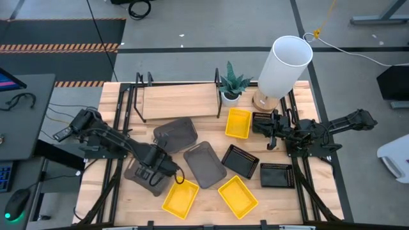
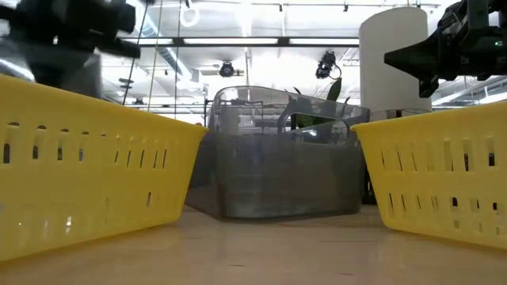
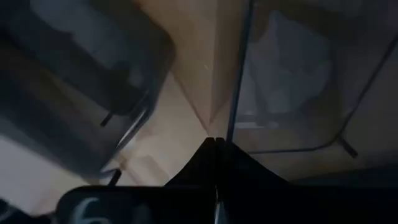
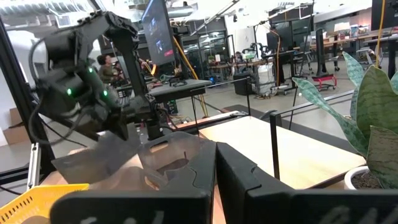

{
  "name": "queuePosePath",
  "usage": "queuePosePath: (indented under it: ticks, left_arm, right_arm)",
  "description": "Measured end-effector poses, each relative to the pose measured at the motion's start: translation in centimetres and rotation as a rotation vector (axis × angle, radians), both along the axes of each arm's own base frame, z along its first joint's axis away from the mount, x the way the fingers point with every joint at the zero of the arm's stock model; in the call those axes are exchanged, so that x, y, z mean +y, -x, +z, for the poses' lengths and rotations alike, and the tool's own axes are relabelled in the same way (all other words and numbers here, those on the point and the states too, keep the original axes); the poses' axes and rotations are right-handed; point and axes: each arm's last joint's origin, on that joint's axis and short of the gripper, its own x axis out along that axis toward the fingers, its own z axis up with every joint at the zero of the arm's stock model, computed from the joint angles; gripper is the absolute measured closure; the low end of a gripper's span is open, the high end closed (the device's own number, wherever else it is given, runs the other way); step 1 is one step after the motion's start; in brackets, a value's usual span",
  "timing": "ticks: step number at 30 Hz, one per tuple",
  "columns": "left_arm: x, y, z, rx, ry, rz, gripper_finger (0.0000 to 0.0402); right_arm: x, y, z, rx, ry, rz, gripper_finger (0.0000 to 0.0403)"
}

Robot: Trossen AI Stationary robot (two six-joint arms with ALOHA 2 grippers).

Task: Stack baskets on shelf by color
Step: Stack the bottom left gray bin on the top gray bin

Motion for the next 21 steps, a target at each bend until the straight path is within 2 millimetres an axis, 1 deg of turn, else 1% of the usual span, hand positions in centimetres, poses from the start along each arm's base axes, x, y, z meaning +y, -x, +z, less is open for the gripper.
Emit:
queuePosePath:
  ticks: [6,9,12,15,17,21]
  left_arm:
    - [1.6,-1.4,4.1,-0.023,0.099,0.151,0.0396]
    - [3.0,-2.0,5.9,-0.048,0.115,0.213,0.0396]
    - [5.1,-2.8,7.1,-0.098,0.142,0.275,0.0396]
    - [7.3,-3.1,8.3,-0.138,0.177,0.351,0.0396]
    - [9.0,-3.2,8.8,-0.160,0.181,0.414,0.0396]
    - [12.5,-3.0,8.9,-0.183,0.165,0.546,0.0396]
  right_arm:
    - [0.0,0.0,0.0,0.000,0.000,0.000,0.0384]
    - [0.0,0.0,0.0,0.000,0.000,0.000,0.0384]
    - [0.0,0.0,0.0,0.000,0.000,0.000,0.0384]
    - [0.0,0.0,0.0,0.000,0.000,0.000,0.0384]
    - [0.0,0.0,0.0,0.000,0.000,0.000,0.0384]
    - [0.0,0.0,0.0,0.000,0.000,0.000,0.0384]
